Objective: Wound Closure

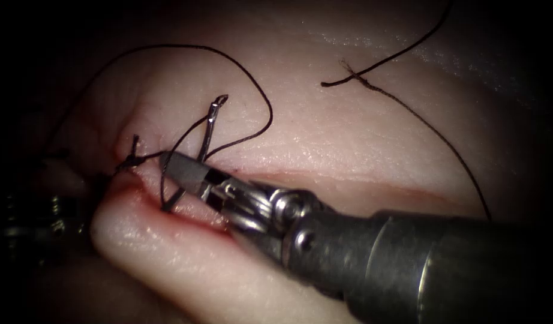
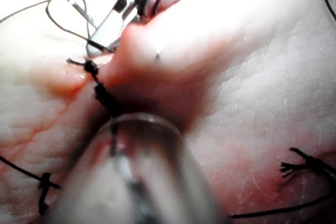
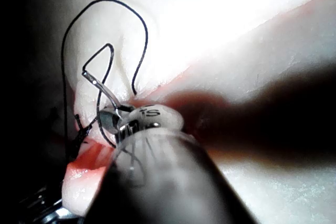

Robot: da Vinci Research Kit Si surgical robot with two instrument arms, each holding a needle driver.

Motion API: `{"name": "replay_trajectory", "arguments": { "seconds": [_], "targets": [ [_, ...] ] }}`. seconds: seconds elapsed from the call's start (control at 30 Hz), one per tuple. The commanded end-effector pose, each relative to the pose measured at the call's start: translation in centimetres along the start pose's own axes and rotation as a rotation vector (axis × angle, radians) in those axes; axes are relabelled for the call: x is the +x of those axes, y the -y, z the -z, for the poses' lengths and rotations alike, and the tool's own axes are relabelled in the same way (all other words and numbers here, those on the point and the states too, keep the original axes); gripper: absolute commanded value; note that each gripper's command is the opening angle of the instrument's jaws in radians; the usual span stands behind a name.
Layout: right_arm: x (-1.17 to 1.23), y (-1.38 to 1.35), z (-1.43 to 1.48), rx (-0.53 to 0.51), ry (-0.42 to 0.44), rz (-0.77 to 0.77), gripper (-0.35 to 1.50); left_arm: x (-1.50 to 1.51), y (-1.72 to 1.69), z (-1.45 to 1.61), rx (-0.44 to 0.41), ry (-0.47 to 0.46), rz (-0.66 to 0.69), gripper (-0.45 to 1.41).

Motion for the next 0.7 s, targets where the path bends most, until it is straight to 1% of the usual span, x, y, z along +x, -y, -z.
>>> {"name": "replay_trajectory", "arguments": {
  "seconds": [0.03,0.1,0.23,0.5,0.67,0.7],
  "targets": [
    [-0.01,-0.01,-0.09,0.006,0.003,-0.009,-0.35,0.0,-0.02,-0.09,-0.001,0.0,0.0,0.2],
    [-0.06,0.01,-0.12,0.026,0.014,-0.057,-0.35,0.0,-0.02,-0.09,-0.001,0.0,0.0,0.2],
    [-0.11,0.01,-0.16,0.038,0.029,-0.103,-0.35,0.0,-0.02,-0.09,-0.001,0.0,0.0,0.2],
    [-0.16,0.04,-0.18,0.067,0.042,-0.157,-0.35,0.0,-0.03,-0.09,0.0,0.0,0.0,0.19],
    [-0.23,0.11,-0.2,0.097,0.058,-0.202,-0.35,0.0,-0.03,-0.09,0.0,0.0,0.0,0.19],
    [-0.28,0.14,-0.22,0.105,0.064,-0.216,-0.35,-0.01,-0.03,-0.1,0.0,0.0,0.0,0.19]
  ]
}}
